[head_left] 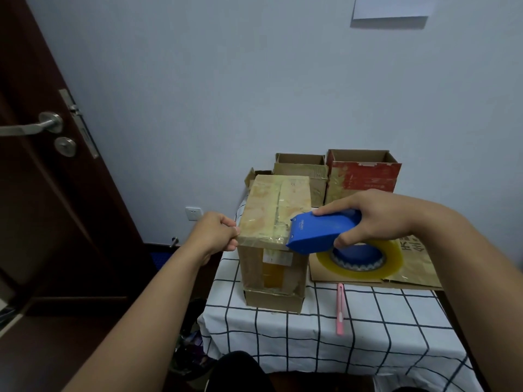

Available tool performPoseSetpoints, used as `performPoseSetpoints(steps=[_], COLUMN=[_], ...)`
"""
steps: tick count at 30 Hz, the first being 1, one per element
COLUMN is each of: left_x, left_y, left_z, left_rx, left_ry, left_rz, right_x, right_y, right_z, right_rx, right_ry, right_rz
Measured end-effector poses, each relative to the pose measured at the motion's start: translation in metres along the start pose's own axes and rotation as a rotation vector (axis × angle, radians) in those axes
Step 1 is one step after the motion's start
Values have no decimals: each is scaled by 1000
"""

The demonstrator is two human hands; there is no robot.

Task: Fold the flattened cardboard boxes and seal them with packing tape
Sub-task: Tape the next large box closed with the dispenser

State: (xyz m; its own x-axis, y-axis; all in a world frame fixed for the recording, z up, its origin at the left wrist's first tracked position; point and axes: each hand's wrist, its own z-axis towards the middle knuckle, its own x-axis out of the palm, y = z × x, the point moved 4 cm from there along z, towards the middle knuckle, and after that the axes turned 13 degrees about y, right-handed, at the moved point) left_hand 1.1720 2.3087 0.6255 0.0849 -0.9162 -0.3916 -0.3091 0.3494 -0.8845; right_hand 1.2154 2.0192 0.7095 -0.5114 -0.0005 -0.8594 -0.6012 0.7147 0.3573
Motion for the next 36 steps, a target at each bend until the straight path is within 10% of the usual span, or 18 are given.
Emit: performPoseSetpoints(steps=[9,12,15,36], left_x=[-5,17,65,94], left_y=[-3,-23,-25,-10], left_z=[-12,-39,-54,-43], left_rx=[-108,293,557,492], left_ry=[-69,-280,-91,-107], left_rz=[443,652,868,1200], right_x=[0,1,2,26], right_y=[1,-2,-4,-68], right_z=[1,1,1,-33], right_rx=[-13,-20,-27,-63], right_ry=[9,10,6,-64], right_rz=[-23,12,41,227])
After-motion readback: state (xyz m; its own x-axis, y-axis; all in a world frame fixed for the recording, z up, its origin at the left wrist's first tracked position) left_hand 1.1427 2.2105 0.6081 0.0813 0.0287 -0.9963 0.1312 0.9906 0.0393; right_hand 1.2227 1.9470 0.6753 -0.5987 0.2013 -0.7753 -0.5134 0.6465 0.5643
